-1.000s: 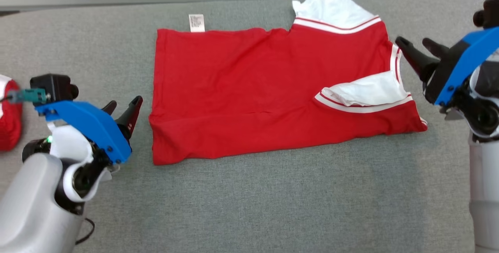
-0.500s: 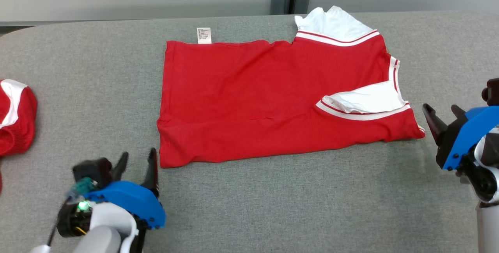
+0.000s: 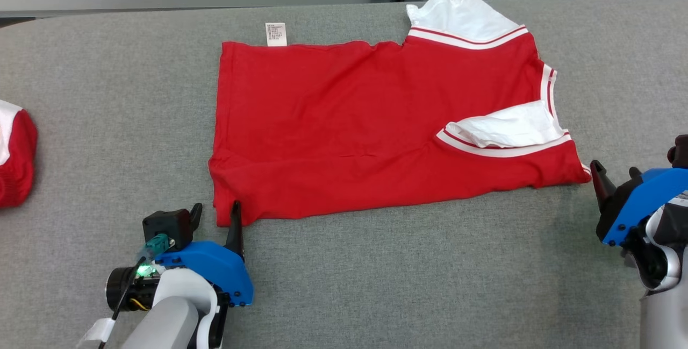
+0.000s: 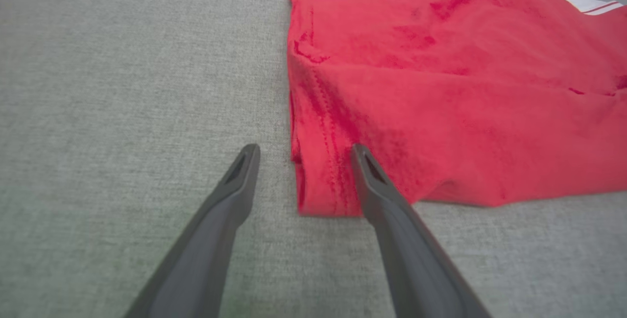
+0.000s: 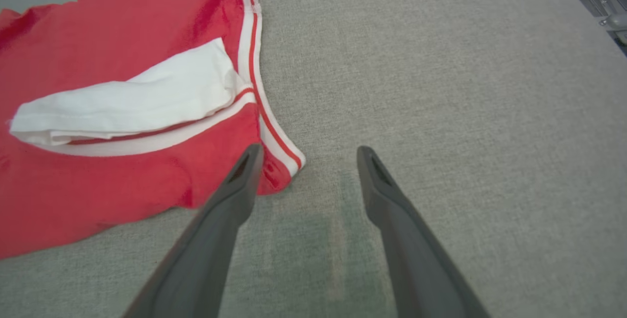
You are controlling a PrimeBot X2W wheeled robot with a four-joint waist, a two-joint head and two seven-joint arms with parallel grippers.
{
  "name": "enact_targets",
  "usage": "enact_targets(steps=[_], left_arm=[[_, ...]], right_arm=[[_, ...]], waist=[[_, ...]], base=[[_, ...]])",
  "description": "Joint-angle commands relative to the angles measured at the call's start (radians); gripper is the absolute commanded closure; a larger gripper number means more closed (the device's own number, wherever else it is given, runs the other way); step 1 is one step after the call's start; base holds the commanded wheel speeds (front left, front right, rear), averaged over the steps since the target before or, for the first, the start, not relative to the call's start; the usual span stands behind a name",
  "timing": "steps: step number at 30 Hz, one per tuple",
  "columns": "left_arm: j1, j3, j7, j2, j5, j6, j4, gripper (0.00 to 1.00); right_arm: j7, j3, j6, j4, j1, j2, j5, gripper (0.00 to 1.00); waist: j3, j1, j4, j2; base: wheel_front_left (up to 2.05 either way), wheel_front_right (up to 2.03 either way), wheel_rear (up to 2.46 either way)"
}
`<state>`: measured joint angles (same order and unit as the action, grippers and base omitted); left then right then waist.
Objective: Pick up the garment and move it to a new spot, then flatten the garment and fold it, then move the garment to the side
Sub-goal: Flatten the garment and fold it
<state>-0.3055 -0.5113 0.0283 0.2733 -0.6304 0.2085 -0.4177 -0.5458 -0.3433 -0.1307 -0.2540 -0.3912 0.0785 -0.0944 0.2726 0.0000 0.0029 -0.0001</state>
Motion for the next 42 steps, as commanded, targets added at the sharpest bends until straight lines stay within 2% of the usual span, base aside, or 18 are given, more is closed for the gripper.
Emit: enact_targets(steps=[1, 7, 15, 20, 21, 22, 23, 33, 37, 42], left_arm=[[-0.028, -0.005, 0.000, 0.001, 0.014, 0.008, -0.022, 0.00], [-0.052, -0.008, -0.008, -0.010, 0.008, 0.010, -0.066, 0.00], [-0.064, -0.042, -0.065, -0.025, 0.006, 0.002, -0.115, 0.00], [-0.044, -0.058, -0.113, -0.026, -0.012, -0.009, -0.140, 0.00], [-0.039, -0.063, -0.121, -0.024, -0.014, -0.014, -0.143, 0.20], [-0.037, -0.067, -0.127, -0.024, -0.017, -0.019, -0.144, 0.89], [-0.034, -0.069, -0.130, -0.025, -0.021, -0.025, -0.143, 1.00], [-0.022, -0.050, -0.068, -0.005, -0.030, -0.037, -0.090, 1.00], [0.021, -0.036, -0.056, 0.021, -0.042, -0.029, -0.029, 1.00], [0.106, -0.032, -0.083, 0.067, -0.050, 0.002, 0.080, 1.00]], right_arm=[[0.020, -0.005, 0.000, -0.028, -0.024, -0.008, 0.007, 0.00], [0.049, 0.017, 0.000, -0.111, -0.093, -0.020, 0.023, 0.00], [-0.016, 0.032, 0.000, -0.175, -0.099, 0.004, 0.094, 0.00], [-0.028, 0.033, 0.000, -0.205, -0.083, -0.006, 0.063, 0.00], [-0.029, 0.040, 0.000, -0.212, -0.080, -0.010, 0.053, 0.17], [-0.028, 0.048, 0.000, -0.219, -0.078, -0.012, 0.041, 0.83], [-0.026, 0.055, 0.000, -0.225, -0.075, -0.013, 0.032, 1.00], [0.056, 0.052, 0.000, -0.187, -0.032, 0.002, -0.027, 1.00], [0.066, 0.058, 0.000, -0.122, 0.024, -0.002, -0.058, 1.00], [0.029, 0.055, 0.000, 0.000, 0.138, -0.008, -0.093, 1.00]], waist=[[0.006, 0.0000, -0.004, 0.0001], [0.030, 0.0000, -0.012, 0.0001], [0.044, 0.0000, 0.001, 0.0001], [0.048, 0.0000, 0.001, 0.0001], [0.049, 0.0000, -0.001, 0.0001], [0.050, 0.0000, -0.002, 0.0001], [0.050, 0.0000, -0.002, 0.0001], [-0.001, 0.0000, 0.005, 0.0001], [-0.047, 0.0000, 0.006, 0.0001], [-0.095, 0.0000, 0.011, 0.0001]], base=[[0.00, 0.00, 0.00], [0.00, 0.00, 0.00], [0.00, 0.00, 0.00], [0.00, 0.00, 0.00], [0.00, 0.00, 0.00], [0.00, 0.00, 0.00], [0.00, 0.00, 0.00], [0.00, 0.00, 0.00], [0.00, 0.00, 0.00], [0.00, 0.00, 0.00]])
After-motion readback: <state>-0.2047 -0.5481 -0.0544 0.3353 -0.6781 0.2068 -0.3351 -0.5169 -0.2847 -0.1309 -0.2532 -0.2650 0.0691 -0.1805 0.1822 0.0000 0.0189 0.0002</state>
